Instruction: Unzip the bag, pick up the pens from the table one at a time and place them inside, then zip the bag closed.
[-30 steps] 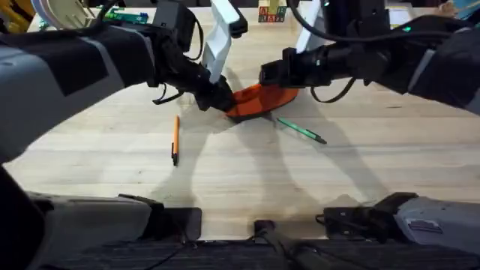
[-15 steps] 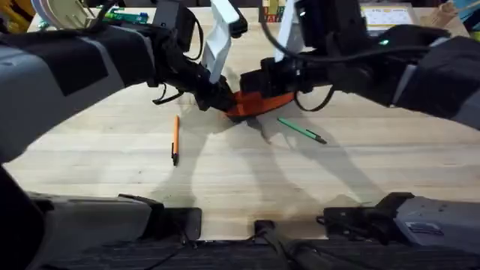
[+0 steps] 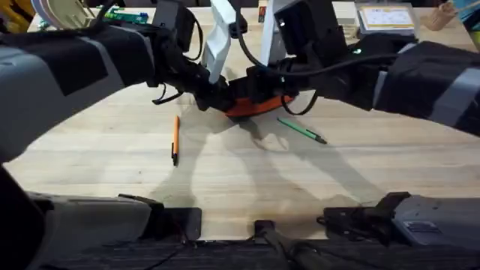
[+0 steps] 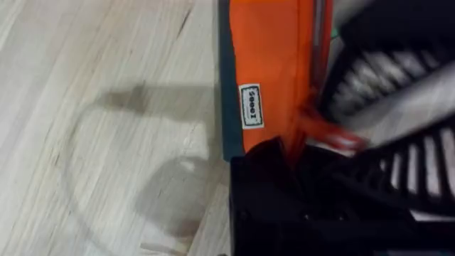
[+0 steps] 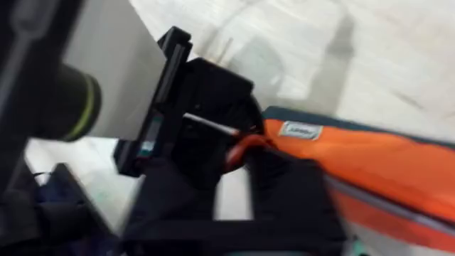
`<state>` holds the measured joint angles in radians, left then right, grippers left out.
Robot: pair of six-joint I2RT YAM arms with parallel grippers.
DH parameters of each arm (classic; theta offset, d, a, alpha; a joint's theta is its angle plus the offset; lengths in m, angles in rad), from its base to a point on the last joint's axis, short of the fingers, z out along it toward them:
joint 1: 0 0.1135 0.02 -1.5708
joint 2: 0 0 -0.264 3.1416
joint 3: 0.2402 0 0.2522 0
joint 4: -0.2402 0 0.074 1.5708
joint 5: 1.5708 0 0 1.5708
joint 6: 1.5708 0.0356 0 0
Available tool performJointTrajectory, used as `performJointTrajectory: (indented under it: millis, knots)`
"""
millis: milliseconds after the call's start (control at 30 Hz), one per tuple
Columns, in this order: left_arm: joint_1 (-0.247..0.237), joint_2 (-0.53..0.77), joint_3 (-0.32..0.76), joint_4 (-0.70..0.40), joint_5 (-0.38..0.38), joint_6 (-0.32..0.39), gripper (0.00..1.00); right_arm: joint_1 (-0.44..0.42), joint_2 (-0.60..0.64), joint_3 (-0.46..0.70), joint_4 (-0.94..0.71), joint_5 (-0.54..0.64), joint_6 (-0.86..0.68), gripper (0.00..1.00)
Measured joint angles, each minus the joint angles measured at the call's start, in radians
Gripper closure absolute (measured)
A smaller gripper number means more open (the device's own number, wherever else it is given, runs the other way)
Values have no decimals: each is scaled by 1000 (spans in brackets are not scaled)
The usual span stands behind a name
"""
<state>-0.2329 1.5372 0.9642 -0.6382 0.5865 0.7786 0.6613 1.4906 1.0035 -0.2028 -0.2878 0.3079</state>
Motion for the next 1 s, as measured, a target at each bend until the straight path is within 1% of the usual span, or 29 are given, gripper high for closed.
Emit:
performJointTrajectory:
  millis: [33, 67, 100, 133, 200, 233, 333, 367, 400, 433, 500, 733, 767, 900, 933, 967, 1000]
  knots:
    - [0, 0, 0, 0, 0, 0, 958, 0, 0, 0, 0, 0, -2, 970]
    - [0, 0, 0, 0, 0, 0, 958, 0, 0, 0, 0, 2, -2, 887]
    - [0, 0, 0, -2, 1, 3, 958, -1, 0, 0, 1, 11, -6, 763]
    - [0, 0, 0, -6, 1, 4, 958, -6, 0, 0, 4, 21, -8, 611]
    - [4, 0, 0, -10, 6, 15, 958, -21, 0, 0, -1, 44, -15, 341]
    - [7, 0, 0, -10, 9, 15, 958, -29, 0, 0, -5, 46, -18, 282]
    - [7, 0, 0, -11, 12, 19, 958, -34, -1, 0, -16, 48, -17, 235]
    - [7, 0, 0, -11, 13, 20, 958, -37, -2, 0, -23, 49, -17, 194]
    - [7, 0, 0, -13, 15, 25, 958, -43, -4, 0, -33, 54, -17, 99]
    - [7, 0, 0, -13, 16, 25, 958, -52, -8, 0, -46, 54, -21, 30]
    - [6, 0, 0, -12, 17, 25, 959, -59, -23, 0, -72, 44, -21, 6]
    - [3, 0, 0, -5, 15, 11, 958, -83, -146, 0, -156, -32, -71, 5]
    - [2, 0, 0, -4, 14, 10, 958, -111, -199, 1, -179, -47, -95, 5]
    - [2, 0, 0, -4, 14, 7, 945, -163, -246, 1, -200, -51, -108, 5]
    - [2, 0, 0, -4, 14, 4, 886, -178, -254, 1, -201, -51, -111, 5]
    - [2, 0, 0, -2, 15, 8, 790, -191, -260, 1, -201, -51, -112, 5]
    - [1, 0, 0, 1, 16, 6, 642, -204, -265, 1, -202, -51, -114, 5]
